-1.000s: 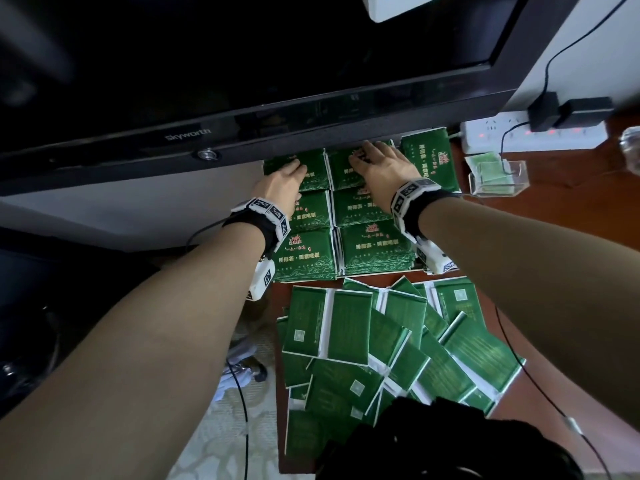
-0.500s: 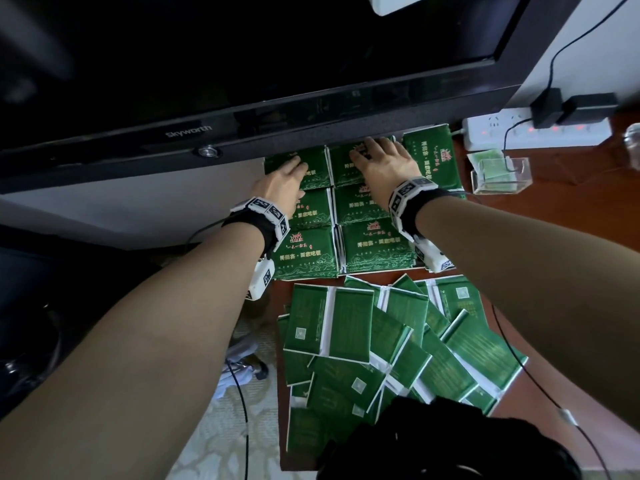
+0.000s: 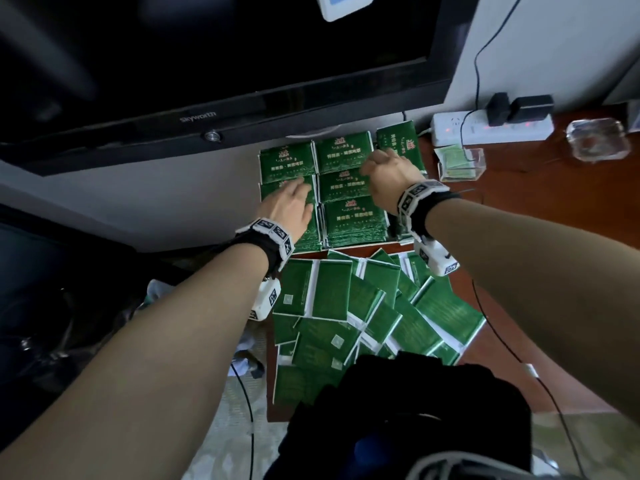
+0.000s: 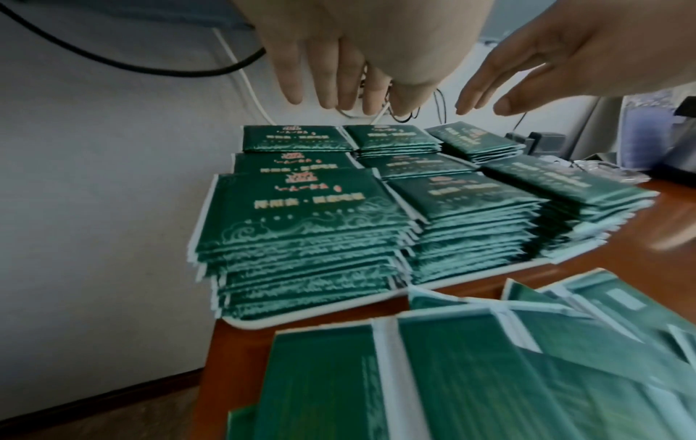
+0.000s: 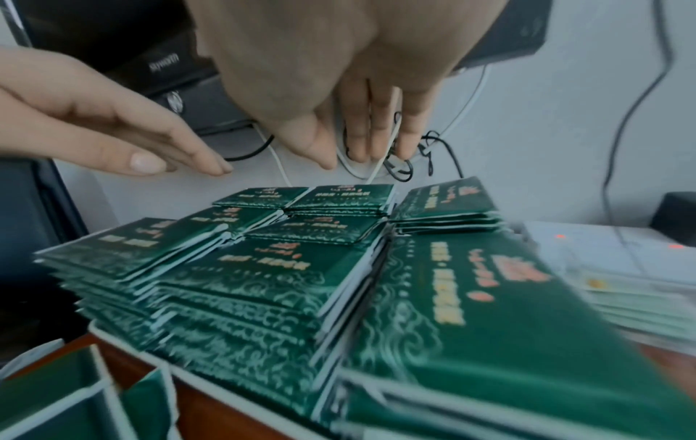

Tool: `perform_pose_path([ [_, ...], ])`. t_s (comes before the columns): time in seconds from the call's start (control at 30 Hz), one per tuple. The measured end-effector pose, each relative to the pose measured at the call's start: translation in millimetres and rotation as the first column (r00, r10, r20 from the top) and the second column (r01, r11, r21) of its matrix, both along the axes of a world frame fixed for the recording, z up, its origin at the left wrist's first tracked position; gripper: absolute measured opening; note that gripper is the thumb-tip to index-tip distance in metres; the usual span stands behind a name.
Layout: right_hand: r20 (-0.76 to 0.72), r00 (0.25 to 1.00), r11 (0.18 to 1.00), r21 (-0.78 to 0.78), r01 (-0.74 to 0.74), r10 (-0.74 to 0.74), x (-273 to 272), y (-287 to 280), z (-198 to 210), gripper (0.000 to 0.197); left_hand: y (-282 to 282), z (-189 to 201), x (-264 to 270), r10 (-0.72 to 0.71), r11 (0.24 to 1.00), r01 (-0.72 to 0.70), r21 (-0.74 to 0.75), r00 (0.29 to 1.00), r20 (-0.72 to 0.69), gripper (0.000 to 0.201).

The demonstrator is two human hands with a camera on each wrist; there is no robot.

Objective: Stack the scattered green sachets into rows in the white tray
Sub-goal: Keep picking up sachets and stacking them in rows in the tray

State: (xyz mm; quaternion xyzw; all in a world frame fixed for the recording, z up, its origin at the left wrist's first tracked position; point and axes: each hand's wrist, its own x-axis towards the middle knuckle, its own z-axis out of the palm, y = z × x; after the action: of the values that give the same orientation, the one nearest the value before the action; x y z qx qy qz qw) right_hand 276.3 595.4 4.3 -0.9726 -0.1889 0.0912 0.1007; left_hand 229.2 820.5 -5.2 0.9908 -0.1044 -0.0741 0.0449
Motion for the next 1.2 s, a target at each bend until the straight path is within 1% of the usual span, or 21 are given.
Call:
perform_pose_path([
  [0.1, 0.030, 1.000, 1.000, -0.015, 0.007, -0.006, -29, -18, 11, 0.039, -14, 13, -37, 0.011, 1.000, -0.012, 0.018, 1.000, 0.026, 0.046],
  [0.17, 0.022, 1.000, 1.000, -0.026, -0.001, 0.002, -49, -29, 15, 0.035, -21, 18, -64, 0.014, 1.000, -0.015, 0.027, 0.999, 0.028, 0.048],
  [0.23, 0.002, 1.000, 1.000, -0.028, -0.005, 0.005, -71, -39, 16, 0.036, -28, 19, -92, 0.027, 0.999, -0.027, 0.036, 0.999, 0.021, 0.048],
  [0.3, -0.018, 1.000, 0.999, -0.040, -0.015, 0.015, -96, -49, 15, 0.039, -33, 17, -123, 0.064, 0.997, -0.064, 0.049, 0.998, -0.003, 0.045],
  [0.37, -0.048, 0.999, 0.998, -0.053, -0.016, 0.013, -121, -63, 12, 0.037, -37, 10, -153, 0.110, 0.992, -0.107, 0.064, 0.993, -0.041, 0.041],
  [0.47, -0.102, 0.995, 0.995, -0.102, -0.011, 0.000, -157, -91, 1, 0.035, -48, -1, -196, 0.159, 0.985, -0.151, 0.080, 0.982, -0.102, 0.043],
  [0.57, -0.168, 0.985, 0.989, -0.146, 0.019, -0.044, -189, -117, -10, 0.034, -62, -11, -232, 0.177, 0.982, -0.163, 0.094, 0.972, -0.158, 0.041],
  [0.63, -0.200, 0.976, 0.985, -0.163, 0.049, -0.082, -203, -129, -17, 0.036, -69, -14, -247, 0.179, 0.981, -0.162, 0.109, 0.968, -0.177, 0.038],
  [0.73, -0.224, 0.966, 0.980, -0.178, 0.089, -0.128, -213, -140, -25, 0.036, -74, -16, -250, 0.173, 0.981, -0.153, 0.116, 0.967, -0.188, 0.037],
  [0.83, -0.239, 0.956, 0.977, -0.171, 0.131, -0.170, -215, -141, -34, 0.037, -71, -18, -237, 0.150, 0.986, -0.132, 0.106, 0.971, -0.188, 0.038],
  [0.93, -0.263, 0.943, 0.972, -0.166, 0.165, -0.204, -210, -138, -45, 0.034, -69, -22, -215, 0.129, 0.988, -0.109, 0.107, 0.970, -0.205, 0.039],
  [1.07, -0.293, 0.914, 0.957, -0.162, 0.242, -0.281, -198, -133, -62, 0.033, -68, -29, -181, 0.073, 0.991, -0.041, 0.129, 0.964, -0.256, 0.036],
  [1.2, -0.320, 0.866, 0.923, -0.139, 0.359, -0.385, -192, -129, -77, 0.041, -74, -32, -153, -0.006, 0.992, 0.042, 0.115, 0.955, -0.296, 0.035],
])
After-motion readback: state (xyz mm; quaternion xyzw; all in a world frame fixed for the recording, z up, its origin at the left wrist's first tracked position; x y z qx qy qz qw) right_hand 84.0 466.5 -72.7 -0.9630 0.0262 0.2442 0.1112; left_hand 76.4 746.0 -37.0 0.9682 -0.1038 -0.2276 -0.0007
